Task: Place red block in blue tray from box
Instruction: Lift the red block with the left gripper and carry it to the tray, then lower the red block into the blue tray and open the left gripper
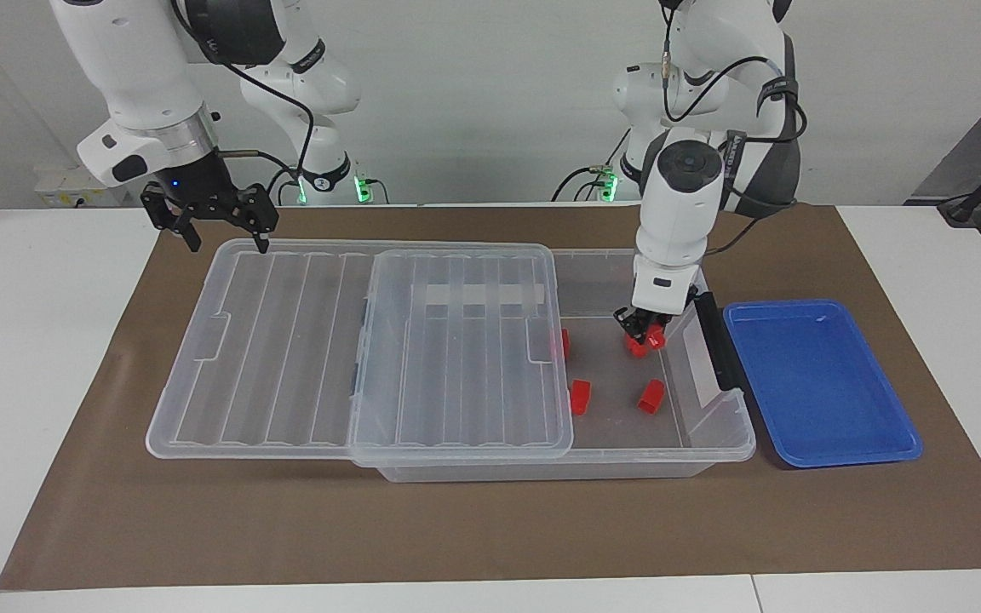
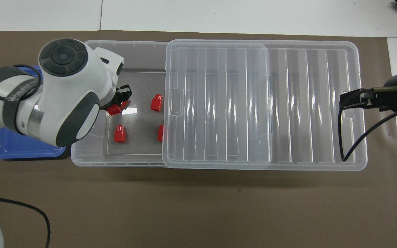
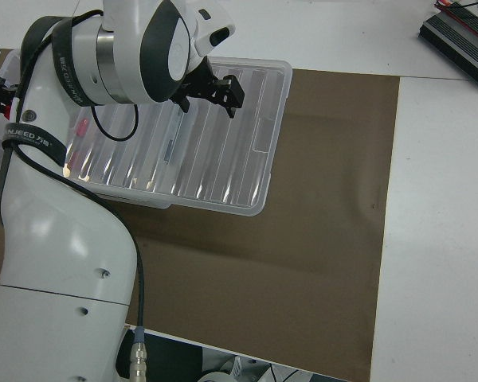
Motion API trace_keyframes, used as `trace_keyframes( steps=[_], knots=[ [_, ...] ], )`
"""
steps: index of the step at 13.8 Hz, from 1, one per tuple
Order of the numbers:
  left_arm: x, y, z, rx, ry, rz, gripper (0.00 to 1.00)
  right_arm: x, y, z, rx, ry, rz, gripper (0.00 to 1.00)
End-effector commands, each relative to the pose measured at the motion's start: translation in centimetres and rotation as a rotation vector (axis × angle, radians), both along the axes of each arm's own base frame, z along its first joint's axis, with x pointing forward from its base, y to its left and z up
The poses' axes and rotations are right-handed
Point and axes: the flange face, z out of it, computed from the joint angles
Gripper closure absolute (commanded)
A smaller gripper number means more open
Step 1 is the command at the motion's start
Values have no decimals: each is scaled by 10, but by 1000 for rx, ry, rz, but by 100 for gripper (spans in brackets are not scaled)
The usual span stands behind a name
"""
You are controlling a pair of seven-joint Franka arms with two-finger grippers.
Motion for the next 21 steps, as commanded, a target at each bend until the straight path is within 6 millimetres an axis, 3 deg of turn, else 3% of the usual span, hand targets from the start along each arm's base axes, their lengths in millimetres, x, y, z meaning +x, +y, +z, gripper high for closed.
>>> trace_keyframes(
  steps=[1, 4, 8, 10, 13, 21],
  knots=[
    [10, 42, 51, -11, 78, -74, 100, -6, -1, 4, 4, -1, -22, 1],
    [13, 101, 69, -35, 129, -125, 100, -3, 0, 0, 6, -18, -23, 1],
    [21, 236, 84, -128, 71, -313, 100, -2, 2, -7, 6, -34, -18, 1],
    [16, 266, 71, -107, 41, -362, 100, -2, 3, -8, 8, -33, -17, 1],
    [5, 285, 32, -96, 7, -448, 100, -2, 3, -9, 6, -33, -17, 1],
    [-11, 287, -88, -57, -71, -463, 100, -4, 3, -9, 7, -33, -17, 1]
  ],
)
